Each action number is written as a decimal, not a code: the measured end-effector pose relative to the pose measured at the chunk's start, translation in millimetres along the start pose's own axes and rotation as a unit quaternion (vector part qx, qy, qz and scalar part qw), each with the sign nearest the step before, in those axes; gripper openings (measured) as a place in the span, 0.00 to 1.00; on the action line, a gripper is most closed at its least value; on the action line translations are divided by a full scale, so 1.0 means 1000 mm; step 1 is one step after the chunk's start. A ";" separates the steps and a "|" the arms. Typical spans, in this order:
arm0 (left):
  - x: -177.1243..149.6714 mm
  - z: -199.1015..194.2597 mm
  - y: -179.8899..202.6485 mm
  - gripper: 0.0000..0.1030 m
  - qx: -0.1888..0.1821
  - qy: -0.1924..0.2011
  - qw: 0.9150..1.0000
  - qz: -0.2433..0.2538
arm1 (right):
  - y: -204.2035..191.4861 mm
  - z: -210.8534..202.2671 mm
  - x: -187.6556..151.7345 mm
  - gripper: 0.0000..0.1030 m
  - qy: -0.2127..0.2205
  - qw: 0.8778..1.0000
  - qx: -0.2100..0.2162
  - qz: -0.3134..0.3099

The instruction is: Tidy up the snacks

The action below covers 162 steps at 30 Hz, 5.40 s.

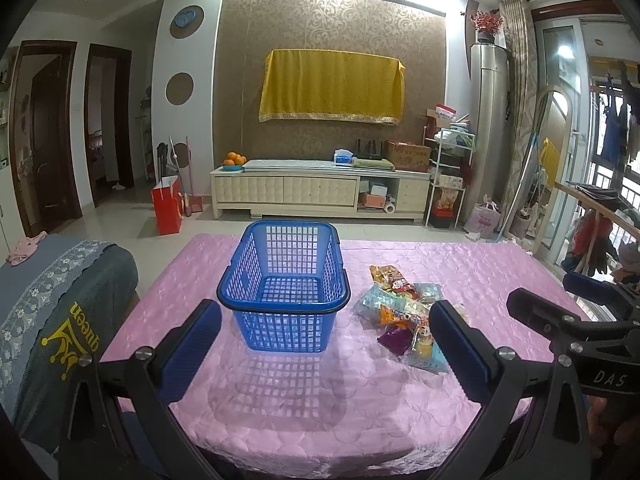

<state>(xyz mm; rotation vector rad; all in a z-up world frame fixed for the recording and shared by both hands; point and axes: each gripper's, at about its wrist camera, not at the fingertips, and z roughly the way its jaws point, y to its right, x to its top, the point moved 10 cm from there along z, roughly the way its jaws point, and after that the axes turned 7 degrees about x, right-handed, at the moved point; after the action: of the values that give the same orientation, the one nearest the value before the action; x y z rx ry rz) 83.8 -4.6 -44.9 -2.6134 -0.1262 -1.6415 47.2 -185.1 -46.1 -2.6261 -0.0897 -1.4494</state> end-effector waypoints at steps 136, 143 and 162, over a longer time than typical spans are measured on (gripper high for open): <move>-0.129 0.212 0.167 0.62 -0.126 -0.305 0.937 0.116 | 0.159 0.190 -0.120 1.00 -0.287 0.958 0.002 -0.018; -0.141 0.219 0.163 0.62 -0.115 -0.317 0.937 0.097 | 0.159 0.222 -0.132 1.00 -0.318 0.943 0.041 -0.086; -0.144 0.214 0.161 0.62 -0.107 -0.311 0.940 0.096 | 0.153 0.233 -0.138 0.81 -0.319 0.940 0.066 -0.096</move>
<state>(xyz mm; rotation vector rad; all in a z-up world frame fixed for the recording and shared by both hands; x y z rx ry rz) 228.7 -151.5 -267.7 -3.0903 0.2934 -0.7621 186.5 -298.5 -299.9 -2.9138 -0.5016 -0.5404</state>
